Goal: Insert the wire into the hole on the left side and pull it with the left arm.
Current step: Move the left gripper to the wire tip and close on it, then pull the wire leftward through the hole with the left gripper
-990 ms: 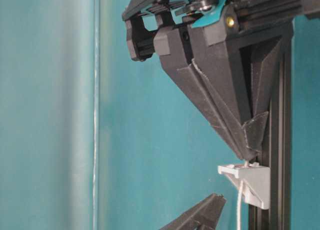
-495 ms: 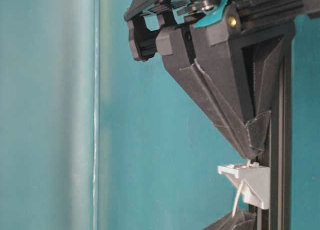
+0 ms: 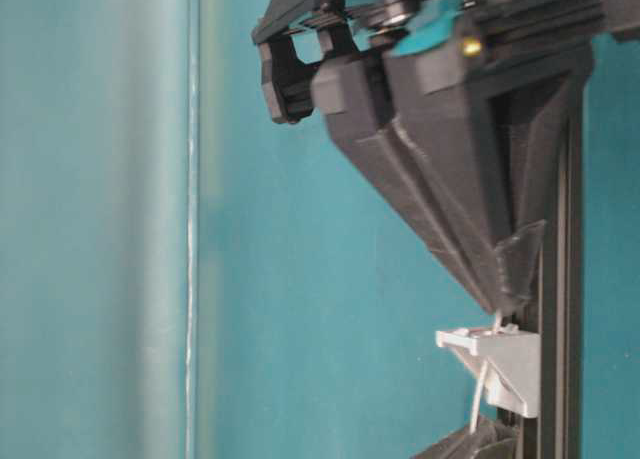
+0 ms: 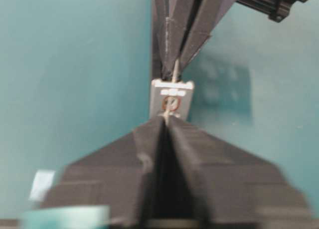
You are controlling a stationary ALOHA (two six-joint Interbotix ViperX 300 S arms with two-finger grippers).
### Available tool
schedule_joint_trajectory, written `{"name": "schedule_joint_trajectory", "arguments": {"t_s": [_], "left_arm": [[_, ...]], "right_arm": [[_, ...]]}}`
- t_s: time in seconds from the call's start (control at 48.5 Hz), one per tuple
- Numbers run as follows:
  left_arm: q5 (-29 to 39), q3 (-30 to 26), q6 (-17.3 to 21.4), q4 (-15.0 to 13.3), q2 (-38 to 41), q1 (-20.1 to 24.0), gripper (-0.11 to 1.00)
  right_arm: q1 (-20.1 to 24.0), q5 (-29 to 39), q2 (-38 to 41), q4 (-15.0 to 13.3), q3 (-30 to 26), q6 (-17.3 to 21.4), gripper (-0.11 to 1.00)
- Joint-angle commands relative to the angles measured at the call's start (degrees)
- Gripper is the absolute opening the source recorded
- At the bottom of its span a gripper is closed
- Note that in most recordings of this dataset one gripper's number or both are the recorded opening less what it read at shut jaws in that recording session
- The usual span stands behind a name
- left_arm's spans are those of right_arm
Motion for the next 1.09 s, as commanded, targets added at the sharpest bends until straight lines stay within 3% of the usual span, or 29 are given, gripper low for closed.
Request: {"name": "schedule_joint_trajectory", "arguments": {"t_s": [0.0, 0.144, 0.186, 0.639, 1.073], "left_arm": [[0.35, -0.44, 0.18, 0.09, -1.93, -0.18, -0.10], [1.23, 0.26, 0.18, 0.00, -3.69, -0.18, -0.10], [1.85, 0.70, 0.18, 0.09, -4.31, -0.18, -0.10], [8.79, 6.15, -0.53, 0.09, -12.74, -1.32, -0.10], [10.37, 14.15, -1.41, 0.09, -23.12, -3.96, -0.10]], "right_arm": [[0.00, 0.00, -2.29, -0.09, -0.53, 0.00, 0.32], [0.09, 0.35, -3.08, -0.18, 0.00, 0.00, 0.75], [0.09, 0.53, -3.43, -0.18, 0.26, 0.00, 0.80], [0.44, 0.88, -6.68, -0.18, 3.60, -0.09, 0.79], [0.44, 0.88, -7.03, -0.18, 4.57, -0.09, 0.79]]}}
